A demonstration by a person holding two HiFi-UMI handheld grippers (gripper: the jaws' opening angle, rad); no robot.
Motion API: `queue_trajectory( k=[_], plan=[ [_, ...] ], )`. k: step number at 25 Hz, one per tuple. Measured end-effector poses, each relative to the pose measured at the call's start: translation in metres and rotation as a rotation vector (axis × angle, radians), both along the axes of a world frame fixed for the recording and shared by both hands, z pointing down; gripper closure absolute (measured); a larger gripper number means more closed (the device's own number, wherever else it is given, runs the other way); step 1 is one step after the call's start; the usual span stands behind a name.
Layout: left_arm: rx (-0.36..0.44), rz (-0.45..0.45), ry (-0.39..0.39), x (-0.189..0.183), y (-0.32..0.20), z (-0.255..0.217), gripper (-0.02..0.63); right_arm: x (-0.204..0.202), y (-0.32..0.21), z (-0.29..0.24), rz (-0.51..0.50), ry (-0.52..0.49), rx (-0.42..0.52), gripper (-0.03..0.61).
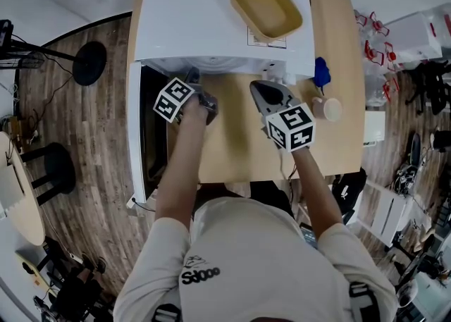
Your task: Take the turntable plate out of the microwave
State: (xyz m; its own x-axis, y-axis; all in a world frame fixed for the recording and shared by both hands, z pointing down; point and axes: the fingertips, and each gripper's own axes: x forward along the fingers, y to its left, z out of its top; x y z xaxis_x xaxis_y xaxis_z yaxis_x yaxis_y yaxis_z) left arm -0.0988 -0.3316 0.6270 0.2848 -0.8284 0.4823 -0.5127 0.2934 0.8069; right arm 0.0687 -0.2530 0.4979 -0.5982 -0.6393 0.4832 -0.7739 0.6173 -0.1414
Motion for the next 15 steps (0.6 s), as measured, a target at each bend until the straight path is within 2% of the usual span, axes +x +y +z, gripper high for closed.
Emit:
queue_trajectory(
  k=[4,7,10,13,15],
  plan=[
    [-0.006,0.005,-0.002,0.002,0.005,-0.002,0.597,-0.003,0.005,-0.002,-0.004,0.001,0.003,0.572],
    [0.023,0.019,-0.012,0.004,0.007,-0.008,0.600,-0.003,0.008,-0.004,-0.004,-0.001,0.007,0.572],
    [0.040,0.024,0.029,0.008,0.006,-0.012,0.598,-0.002,0.012,-0.004,-0.002,-0.004,0.006,0.572],
    [-0.010,0.003,0.080,0.009,0.008,0.000,0.590,-0.003,0.015,-0.003,-0.005,-0.006,0.003,0.572],
    [-0.037,0.000,0.110,0.012,0.010,0.008,0.479,-0.003,0.017,-0.001,-0.007,-0.003,0.001,0.572]
  ],
)
